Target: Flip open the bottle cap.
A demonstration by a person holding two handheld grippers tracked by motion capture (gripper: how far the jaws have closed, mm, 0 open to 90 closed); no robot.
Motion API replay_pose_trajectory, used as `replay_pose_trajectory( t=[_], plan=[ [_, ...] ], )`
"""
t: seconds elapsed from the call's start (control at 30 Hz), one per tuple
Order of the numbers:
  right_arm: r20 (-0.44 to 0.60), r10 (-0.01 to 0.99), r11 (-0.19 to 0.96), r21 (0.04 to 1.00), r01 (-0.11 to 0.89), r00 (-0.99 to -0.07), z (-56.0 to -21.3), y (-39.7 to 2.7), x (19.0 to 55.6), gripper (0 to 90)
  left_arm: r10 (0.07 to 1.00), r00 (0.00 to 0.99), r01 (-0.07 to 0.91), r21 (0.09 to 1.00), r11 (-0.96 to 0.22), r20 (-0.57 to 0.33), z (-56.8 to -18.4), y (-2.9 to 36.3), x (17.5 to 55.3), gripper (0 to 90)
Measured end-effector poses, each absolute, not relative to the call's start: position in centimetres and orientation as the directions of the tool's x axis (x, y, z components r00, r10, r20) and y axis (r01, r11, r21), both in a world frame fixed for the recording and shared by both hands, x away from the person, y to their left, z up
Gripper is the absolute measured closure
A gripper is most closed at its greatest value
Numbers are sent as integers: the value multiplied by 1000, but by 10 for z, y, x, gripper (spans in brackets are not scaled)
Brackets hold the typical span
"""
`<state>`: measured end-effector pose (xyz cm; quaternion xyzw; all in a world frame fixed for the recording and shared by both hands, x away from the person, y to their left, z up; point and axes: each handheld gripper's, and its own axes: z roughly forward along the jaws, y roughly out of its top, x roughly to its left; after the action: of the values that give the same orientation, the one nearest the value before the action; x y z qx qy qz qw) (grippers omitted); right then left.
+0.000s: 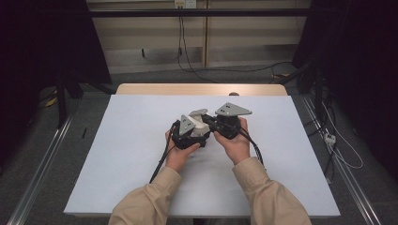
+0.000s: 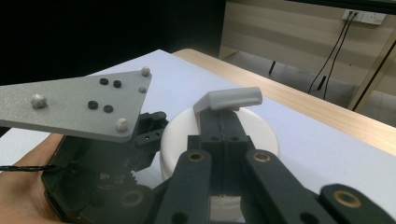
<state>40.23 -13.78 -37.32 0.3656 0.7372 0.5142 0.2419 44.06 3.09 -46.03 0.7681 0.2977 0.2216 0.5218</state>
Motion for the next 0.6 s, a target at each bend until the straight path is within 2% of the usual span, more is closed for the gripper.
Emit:
replay_pose_trajectory(
  t=[0.6],
  plan=[
    [23, 785, 197, 938, 284, -619, -370, -136, 410, 900, 692, 721, 227, 935, -273, 27, -460, 30, 440, 187]
  ],
)
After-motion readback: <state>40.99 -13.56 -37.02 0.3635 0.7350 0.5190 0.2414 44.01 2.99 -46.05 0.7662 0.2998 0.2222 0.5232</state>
